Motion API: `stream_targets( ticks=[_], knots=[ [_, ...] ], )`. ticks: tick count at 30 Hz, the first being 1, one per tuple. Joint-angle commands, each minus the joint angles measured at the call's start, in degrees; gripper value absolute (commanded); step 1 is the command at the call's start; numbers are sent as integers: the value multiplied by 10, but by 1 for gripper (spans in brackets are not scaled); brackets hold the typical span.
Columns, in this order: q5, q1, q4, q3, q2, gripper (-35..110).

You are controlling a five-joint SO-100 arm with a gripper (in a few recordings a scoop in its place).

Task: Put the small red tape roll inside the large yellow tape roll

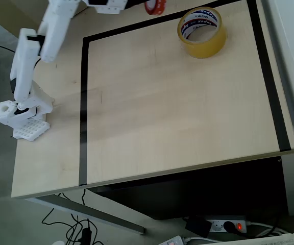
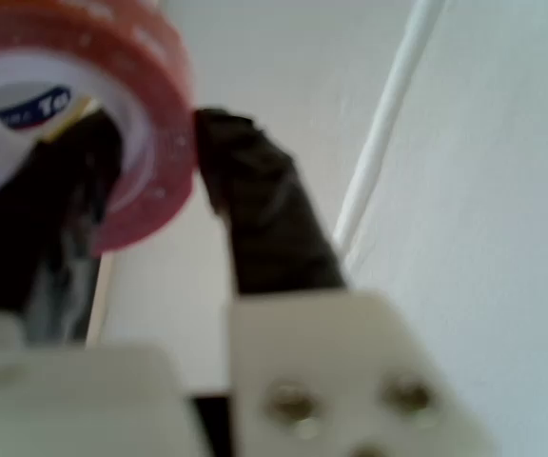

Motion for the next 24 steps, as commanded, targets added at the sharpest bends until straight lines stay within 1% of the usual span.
stream_targets(
  ticks=[1, 10, 21, 24],
  knots=[
    [11, 8, -35, -132, 8, 0],
    [11, 31, -72, -130, 1, 0],
    [11, 36, -109, -135, -84, 0],
    [11, 36, -113, -140, -103, 4]
  ],
)
